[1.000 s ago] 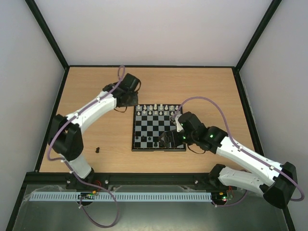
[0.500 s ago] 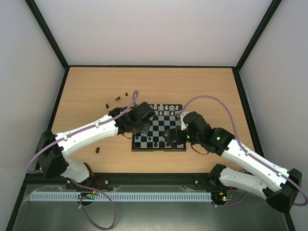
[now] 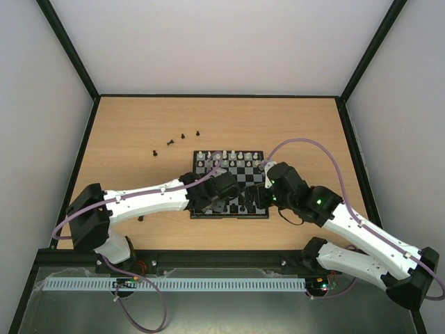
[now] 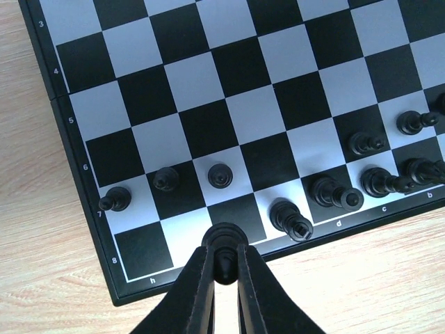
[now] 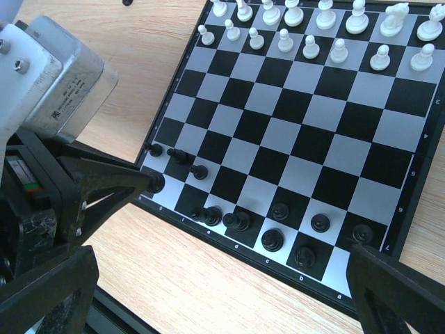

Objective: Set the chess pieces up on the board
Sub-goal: Place the chess piece on the chessboard.

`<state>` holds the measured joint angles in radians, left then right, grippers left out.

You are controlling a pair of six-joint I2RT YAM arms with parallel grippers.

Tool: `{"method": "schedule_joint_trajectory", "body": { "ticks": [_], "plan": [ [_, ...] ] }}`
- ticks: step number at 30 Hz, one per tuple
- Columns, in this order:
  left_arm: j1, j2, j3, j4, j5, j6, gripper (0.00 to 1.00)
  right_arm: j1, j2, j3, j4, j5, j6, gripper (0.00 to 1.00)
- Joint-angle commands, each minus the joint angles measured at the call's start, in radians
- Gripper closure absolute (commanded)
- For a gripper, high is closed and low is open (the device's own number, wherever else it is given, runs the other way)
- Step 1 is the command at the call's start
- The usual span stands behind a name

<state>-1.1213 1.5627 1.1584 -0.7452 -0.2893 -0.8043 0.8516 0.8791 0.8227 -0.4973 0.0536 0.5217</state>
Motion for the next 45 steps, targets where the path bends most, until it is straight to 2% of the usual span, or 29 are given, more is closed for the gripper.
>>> {"method": "schedule_joint_trajectory", "body": {
  "ticks": [1,14,21,45],
  "plan": [
    [-0.019,0.015,-0.024,0.047,-0.032,-0.015,0.94,0.006,-0.027,0.017,-0.04,0.021,0.009,0.01],
    [-0.084,0.086,-0.067,0.098,-0.046,-0.086,0.94,0.006,-0.026,0.013,-0.035,0.016,0.005,0.01],
    [-0.084,0.095,-0.088,0.107,-0.062,-0.102,0.94,0.006,-0.026,0.01,-0.029,0.009,0.001,0.01],
    [-0.077,0.142,-0.109,0.154,-0.07,-0.101,0.85,0.005,-0.02,0.006,-0.024,-0.002,-0.005,0.01]
  ]
}}
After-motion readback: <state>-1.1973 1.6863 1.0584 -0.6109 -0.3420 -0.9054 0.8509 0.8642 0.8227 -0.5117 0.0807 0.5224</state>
